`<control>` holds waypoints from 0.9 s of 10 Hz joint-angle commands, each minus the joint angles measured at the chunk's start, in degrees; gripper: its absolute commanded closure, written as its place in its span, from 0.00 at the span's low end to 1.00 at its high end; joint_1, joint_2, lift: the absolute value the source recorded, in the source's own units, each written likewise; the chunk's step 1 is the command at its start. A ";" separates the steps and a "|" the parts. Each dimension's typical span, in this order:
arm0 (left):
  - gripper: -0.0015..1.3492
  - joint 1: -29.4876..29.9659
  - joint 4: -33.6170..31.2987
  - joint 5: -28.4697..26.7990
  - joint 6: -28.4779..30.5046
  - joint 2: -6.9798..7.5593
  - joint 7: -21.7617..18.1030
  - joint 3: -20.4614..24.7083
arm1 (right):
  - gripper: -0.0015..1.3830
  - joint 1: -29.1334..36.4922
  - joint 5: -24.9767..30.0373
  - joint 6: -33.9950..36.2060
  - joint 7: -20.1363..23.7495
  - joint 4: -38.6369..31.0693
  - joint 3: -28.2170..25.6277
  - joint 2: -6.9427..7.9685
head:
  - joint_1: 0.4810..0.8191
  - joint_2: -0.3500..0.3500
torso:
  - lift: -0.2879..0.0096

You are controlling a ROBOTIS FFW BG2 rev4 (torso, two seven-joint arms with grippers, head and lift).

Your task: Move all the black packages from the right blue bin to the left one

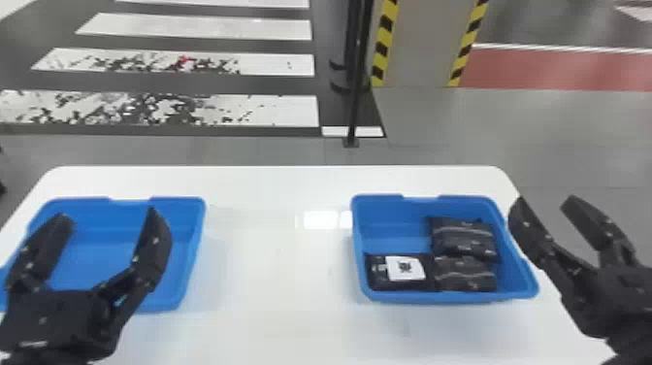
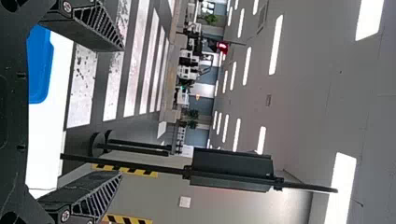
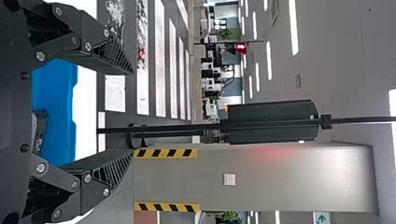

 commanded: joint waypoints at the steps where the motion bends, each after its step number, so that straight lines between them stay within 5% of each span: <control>1: 0.07 -0.05 0.00 -0.25 0.16 0.07 0.00 -0.11 | 0.34 -0.02 -0.02 0.08 0.00 0.03 0.00 0.00 | 0.63 0.40 | 0.52; 9: 0.07 -0.47 0.00 -0.59 1.43 0.07 0.00 -0.23 | 0.34 -1.29 1.01 2.19 0.00 0.45 0.00 -0.26 | 0.63 0.40 | 0.52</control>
